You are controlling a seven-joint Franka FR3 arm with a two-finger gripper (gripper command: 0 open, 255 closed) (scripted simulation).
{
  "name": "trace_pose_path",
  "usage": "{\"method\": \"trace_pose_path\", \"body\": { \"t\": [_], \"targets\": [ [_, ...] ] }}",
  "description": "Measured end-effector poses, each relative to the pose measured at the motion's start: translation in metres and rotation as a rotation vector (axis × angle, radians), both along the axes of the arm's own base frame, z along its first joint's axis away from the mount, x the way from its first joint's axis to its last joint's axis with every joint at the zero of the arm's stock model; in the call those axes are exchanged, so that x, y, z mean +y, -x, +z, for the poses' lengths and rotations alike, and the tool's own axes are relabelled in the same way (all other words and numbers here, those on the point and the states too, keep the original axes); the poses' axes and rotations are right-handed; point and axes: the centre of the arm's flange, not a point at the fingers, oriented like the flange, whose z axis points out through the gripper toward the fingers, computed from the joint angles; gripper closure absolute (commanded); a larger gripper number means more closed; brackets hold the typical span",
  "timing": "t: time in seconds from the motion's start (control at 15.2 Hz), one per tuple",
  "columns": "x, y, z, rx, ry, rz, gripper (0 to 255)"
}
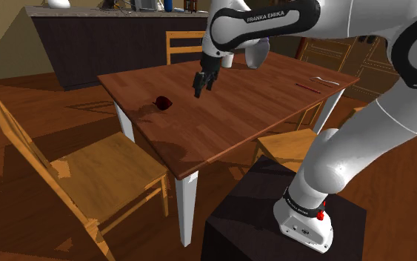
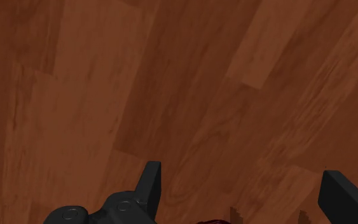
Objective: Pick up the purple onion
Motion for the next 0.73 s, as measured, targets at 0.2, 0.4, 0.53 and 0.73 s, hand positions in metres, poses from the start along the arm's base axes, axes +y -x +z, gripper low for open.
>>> {"method": "trace_pose_path", "body": {
  "t": [0.2, 0.4, 0.53, 0.73],
  "targets": [
    [0.004, -0.032, -0.015, -0.025, -0.002, 0.016, 0],
    [0.013, -0.063, -0.027, -0.049, -0.004, 0.033, 0],
    [0.016, -0.087, -0.034, -0.066, -0.006, 0.044, 0],
    [0.025, -0.120, -0.047, -0.090, -0.008, 0.060, 0]
  ]
}}
